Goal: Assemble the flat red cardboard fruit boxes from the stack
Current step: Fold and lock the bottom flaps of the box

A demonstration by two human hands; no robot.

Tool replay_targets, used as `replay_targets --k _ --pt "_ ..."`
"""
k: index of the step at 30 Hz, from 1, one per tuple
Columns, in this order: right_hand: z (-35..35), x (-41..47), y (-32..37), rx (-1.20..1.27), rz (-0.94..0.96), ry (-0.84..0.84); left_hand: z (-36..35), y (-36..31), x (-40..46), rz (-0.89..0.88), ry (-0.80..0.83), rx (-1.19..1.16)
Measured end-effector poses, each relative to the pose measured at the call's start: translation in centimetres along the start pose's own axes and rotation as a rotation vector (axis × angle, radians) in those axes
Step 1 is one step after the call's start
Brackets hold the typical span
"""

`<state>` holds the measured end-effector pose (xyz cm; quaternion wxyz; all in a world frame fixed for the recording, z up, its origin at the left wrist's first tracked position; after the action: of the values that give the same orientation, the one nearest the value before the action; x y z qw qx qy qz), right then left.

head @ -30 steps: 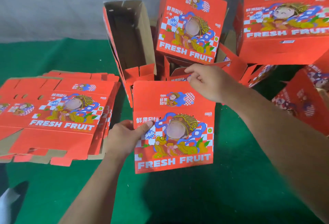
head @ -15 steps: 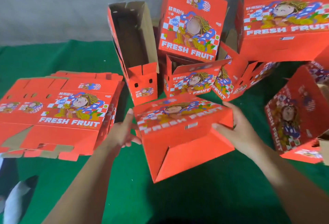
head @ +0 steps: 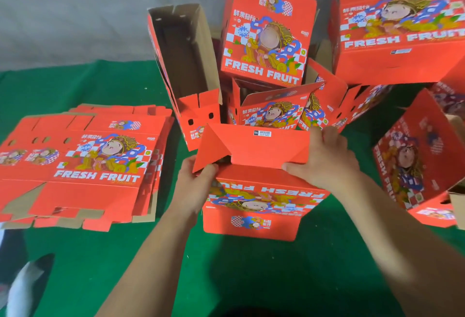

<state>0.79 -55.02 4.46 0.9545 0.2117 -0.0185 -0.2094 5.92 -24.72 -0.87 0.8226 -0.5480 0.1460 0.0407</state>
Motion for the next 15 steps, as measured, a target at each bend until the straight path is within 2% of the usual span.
replay_targets --k 2,6,8,11,13,15 --pt "-0.5 1.2 1.1 -0.115 0.058 0.02 -0.7 0.0 0.1 -0.02 0.026 0.038" --pt "-2.3 2.5 0.8 -0.053 0.041 0.125 -1.4 0.0 -0.1 -0.055 0.035 0.006" --pt "-2.9 2.6 0.4 0.025 0.069 0.19 -1.4 -0.2 0.1 -0.055 0.04 -0.001" --pt "-2.9 2.2 -0.3 0.324 0.079 0.289 -1.5 -0.3 0.4 -0.093 0.051 -0.009" --pt "-1.4 1.9 0.2 0.435 0.116 0.189 -1.4 0.1 0.5 -0.106 0.034 -0.058" --pt "0.4 0.3 2.4 0.203 0.34 -0.075 -1.4 0.5 0.8 -0.104 0.028 -0.079"
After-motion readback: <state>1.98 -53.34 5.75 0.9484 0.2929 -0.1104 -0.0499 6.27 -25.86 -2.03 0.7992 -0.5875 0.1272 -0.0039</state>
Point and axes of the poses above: each hand's wrist, its own x-axis towards the middle knuckle, its own z-axis out of the back of the hand, y = z × x, the point moved 9 cm from there along x, towards the middle knuckle, and after that the axes turned 15 degrees about x, right-handed, at the moved point
